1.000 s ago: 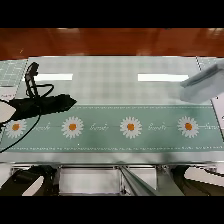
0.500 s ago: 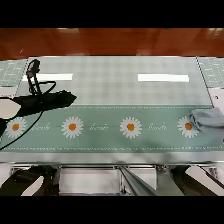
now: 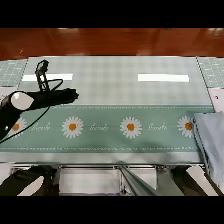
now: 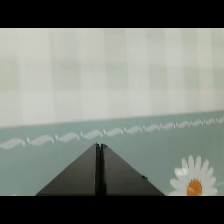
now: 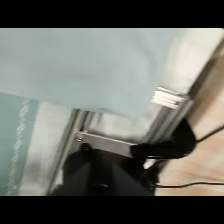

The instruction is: Fold the shirts.

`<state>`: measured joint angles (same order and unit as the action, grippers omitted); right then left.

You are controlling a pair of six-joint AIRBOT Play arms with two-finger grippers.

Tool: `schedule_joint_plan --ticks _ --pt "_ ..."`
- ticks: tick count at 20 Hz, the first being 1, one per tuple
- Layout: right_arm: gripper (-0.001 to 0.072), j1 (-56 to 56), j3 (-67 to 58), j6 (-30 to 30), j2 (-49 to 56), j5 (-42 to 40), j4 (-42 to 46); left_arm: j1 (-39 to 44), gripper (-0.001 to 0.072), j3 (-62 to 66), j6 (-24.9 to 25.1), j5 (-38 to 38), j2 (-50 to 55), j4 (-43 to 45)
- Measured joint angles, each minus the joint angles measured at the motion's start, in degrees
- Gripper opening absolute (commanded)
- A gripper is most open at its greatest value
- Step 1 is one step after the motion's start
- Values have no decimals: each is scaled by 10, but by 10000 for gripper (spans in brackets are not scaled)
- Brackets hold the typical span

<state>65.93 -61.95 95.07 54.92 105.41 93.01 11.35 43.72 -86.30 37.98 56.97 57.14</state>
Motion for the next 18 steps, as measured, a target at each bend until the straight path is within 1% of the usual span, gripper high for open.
schedule_joint_plan --ticks 1,3,5,7,8,9,10,11,12,13,14,15,16,18 --pt "24 0 2 0 -1 -3 -38 -7 17 15 3 -8 6 0" --pt "23 -12 5 -10 -2 -36 -147 -23 16 60 9 -12 14 0" --pt "23 -65 3 -23 -3 -111 -274 -40 16 122 21 0 19 0" --pt "23 -162 -5 -54 0 -201 -377 -45 15 189 30 34 25 0" --pt "23 -235 -13 -74 6 -250 -413 -40 15 220 34 56 31 0" --pt "23 -312 -23 -89 14 -294 -427 -30 15 245 35 72 38 5" --pt "23 -400 -31 -96 28 -334 -416 -16 15 266 36 85 49 16" --pt "22 -479 -37 -94 43 -362 -379 -1 16 279 30 101 62 37" --pt "21 -559 -41 -75 64 -378 -319 14 16 286 13 121 78 68" --pt "21 -621 -44 -40 89 -383 -245 25 16 289 -14 149 95 108" --pt "22 -674 -45 -1 118 -371 -167 30 17 288 -42 172 111 148" --pt "22 -712 -47 28 143 -358 -110 33 17 283 -63 197 122 177" --pt "22 -738 -48 45 163 -346 -79 34 17 278 -81 218 130 197" --pt "23 -772 -49 69 193 -323 -36 38 17 269 -102 249 141 215"
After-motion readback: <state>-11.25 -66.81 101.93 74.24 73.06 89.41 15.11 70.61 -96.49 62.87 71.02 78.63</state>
